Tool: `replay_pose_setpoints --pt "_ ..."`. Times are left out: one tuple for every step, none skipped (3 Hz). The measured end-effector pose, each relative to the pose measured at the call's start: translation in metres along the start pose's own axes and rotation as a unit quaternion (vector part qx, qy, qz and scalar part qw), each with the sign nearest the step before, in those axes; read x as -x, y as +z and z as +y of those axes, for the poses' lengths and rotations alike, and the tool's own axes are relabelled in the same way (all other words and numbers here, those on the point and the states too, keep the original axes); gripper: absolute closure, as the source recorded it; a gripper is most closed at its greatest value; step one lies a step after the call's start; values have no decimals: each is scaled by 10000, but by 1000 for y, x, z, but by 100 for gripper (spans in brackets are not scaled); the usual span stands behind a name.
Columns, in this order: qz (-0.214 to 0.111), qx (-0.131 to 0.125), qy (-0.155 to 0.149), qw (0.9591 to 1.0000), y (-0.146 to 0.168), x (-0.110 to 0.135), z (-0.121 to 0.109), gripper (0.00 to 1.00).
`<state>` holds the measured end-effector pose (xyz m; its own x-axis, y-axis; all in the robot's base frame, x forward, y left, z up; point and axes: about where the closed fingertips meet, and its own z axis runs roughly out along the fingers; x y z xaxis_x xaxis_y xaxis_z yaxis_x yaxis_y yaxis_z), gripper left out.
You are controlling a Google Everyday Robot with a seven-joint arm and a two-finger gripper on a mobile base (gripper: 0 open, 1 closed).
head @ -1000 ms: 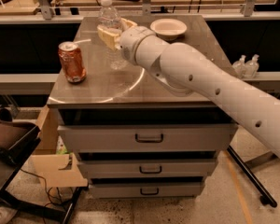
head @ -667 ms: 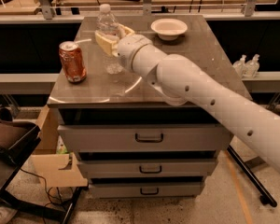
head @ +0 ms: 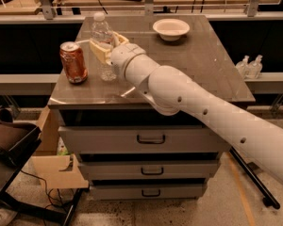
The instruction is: Move water bottle near coke can
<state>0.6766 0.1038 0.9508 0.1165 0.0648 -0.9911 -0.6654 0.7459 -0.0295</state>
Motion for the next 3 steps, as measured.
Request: replay_pose_setpoints --pt "61 -94 -1 9999 0 -4 1 100" --pt "114 -123 94 9998 -1 -11 -6 100" --pt "64 -92 227 9997 -4 -21 -13 100"
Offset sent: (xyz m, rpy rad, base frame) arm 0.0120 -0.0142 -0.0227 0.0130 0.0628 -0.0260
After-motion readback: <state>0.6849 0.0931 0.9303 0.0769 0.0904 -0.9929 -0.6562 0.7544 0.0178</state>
